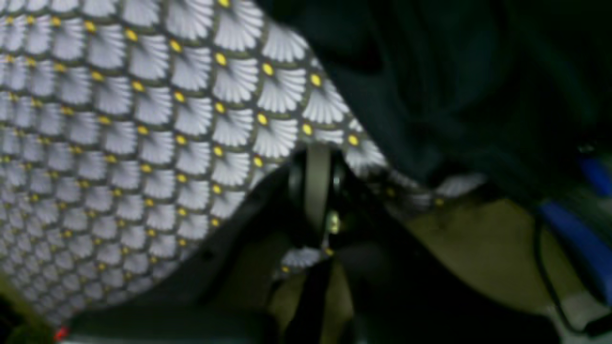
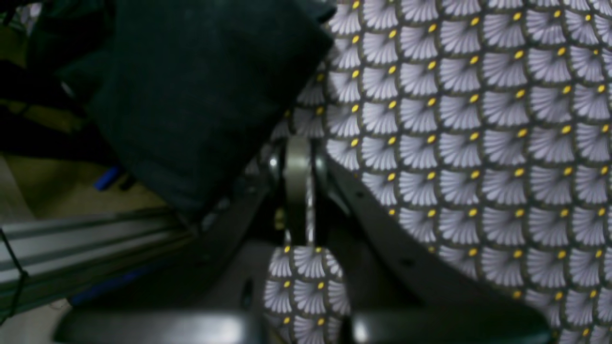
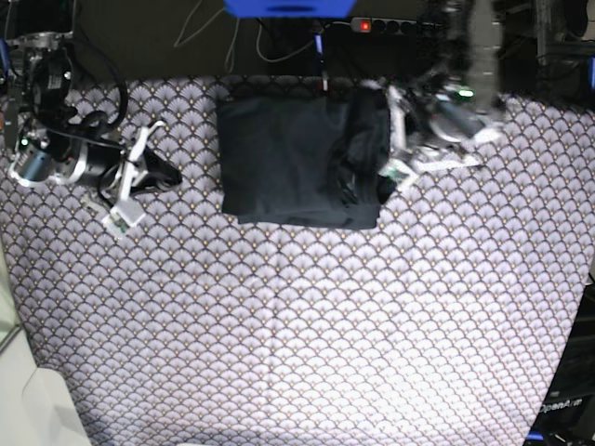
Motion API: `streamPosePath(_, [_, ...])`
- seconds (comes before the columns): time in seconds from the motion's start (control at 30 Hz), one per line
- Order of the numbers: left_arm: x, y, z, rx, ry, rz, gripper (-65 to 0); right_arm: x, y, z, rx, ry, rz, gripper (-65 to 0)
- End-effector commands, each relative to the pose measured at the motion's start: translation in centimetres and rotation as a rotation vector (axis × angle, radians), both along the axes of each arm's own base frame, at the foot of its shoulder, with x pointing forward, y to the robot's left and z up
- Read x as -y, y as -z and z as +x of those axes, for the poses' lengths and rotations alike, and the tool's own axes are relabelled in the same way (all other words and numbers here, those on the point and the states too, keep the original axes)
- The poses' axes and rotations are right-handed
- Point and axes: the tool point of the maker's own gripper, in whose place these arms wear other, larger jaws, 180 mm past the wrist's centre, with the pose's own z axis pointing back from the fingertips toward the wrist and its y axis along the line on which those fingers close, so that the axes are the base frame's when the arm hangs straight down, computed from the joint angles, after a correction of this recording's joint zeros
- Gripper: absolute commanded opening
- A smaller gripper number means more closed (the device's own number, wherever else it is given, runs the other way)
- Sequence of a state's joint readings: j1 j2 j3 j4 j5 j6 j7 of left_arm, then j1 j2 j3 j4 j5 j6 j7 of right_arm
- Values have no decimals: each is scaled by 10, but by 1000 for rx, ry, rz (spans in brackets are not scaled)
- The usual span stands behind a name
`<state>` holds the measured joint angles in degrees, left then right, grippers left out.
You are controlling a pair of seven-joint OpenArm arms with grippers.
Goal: Fold the T-shirt properly
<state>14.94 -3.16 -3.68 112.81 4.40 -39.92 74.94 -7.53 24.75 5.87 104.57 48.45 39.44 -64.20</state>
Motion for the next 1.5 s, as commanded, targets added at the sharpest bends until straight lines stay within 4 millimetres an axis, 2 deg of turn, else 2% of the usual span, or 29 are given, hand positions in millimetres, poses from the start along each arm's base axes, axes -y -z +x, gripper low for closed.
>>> streamPosePath(0.0, [10, -5, 3, 23, 28, 2, -650, 1, -11, 5, 40, -9, 8, -650])
streamPosePath(0.1, [20, -4, 4, 32, 57, 54, -650, 1, -10, 4, 39, -9, 8, -650])
streamPosePath(0.23, [16, -12, 17, 65, 32, 92, -650, 2, -10, 4, 37, -9, 6, -650])
streamPosePath(0.37, [13, -15, 20, 75, 15, 91, -650, 2, -7, 0, 27, -7, 6, -650])
streamPosePath(0.57, [18, -24, 34, 110, 2, 74, -650, 6, -3, 0, 24, -1, -23, -650])
streamPosePath(0.67, [14, -29, 39, 103, -10, 102, -650, 9, 1, 1, 23, 6, -53, -650])
streamPosePath(1.07, [32, -47, 65, 152, -27, 60, -650, 8, 3, 1, 23, 11, -61, -650])
streamPosePath(1.47, [51, -19, 82, 94, 9, 6, -650, 9, 1, 4, 32, 11, -63, -650])
